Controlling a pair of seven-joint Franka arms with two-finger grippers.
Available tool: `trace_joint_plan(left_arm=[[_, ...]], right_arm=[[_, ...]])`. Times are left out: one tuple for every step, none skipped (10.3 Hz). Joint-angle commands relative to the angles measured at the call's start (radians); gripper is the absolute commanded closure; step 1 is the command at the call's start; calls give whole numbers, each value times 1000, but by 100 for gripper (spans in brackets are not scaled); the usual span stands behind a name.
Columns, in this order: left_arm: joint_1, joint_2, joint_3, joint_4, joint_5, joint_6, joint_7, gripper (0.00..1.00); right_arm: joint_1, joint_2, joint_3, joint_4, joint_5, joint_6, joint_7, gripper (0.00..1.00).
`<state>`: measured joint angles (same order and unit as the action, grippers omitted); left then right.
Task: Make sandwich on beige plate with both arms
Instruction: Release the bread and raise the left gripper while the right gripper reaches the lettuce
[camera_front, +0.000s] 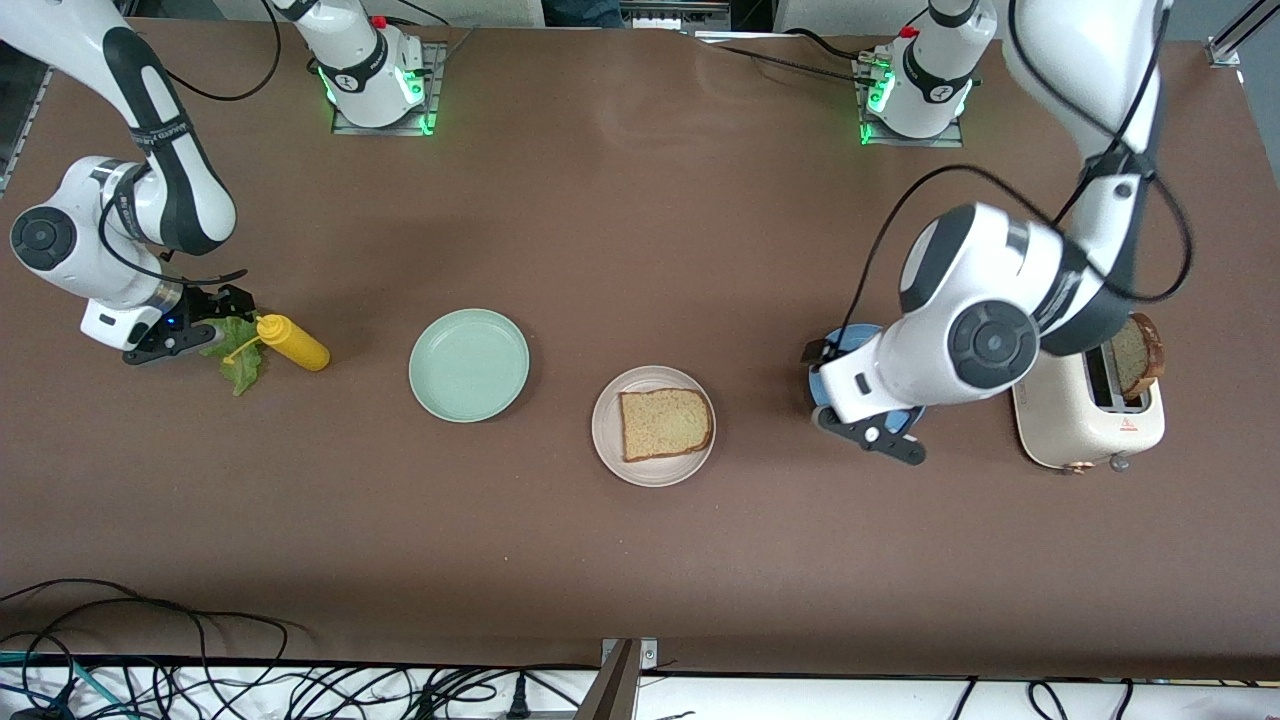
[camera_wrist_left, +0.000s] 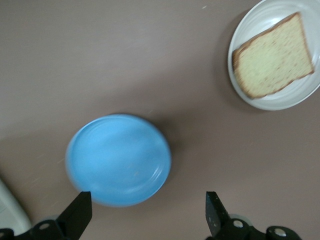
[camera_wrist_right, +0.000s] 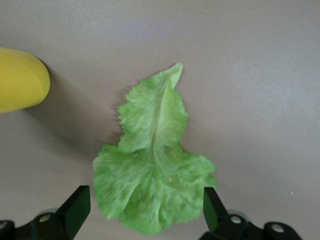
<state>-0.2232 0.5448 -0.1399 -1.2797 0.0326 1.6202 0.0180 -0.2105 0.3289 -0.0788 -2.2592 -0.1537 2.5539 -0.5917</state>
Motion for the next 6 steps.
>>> trace_joint_plan(left_arm=[[30,-135,6,-35,84,-101,-3,0],[45,-185,8,-33,84,-150,-3,0],[60,-233,13,-33,84,-193,-1,0],[94,-276,10,-33,84,-216,13,0],[111,-302,13,-30,73,-218,26,0],[152,-313,10,-29,64,-220,26,0]], right_arm=[[-24,25,5,-10,-12,42,-49,0],[-26,31,7,-13,-12,42,-49,0],[-24,36,7,-17,-10,42,-49,0],[-24,39,7,-17,-9,43,-49,0],[-24,39,7,-17,-7,43,-49,21],[-24,39,7,-17,-7,43,-49,52]])
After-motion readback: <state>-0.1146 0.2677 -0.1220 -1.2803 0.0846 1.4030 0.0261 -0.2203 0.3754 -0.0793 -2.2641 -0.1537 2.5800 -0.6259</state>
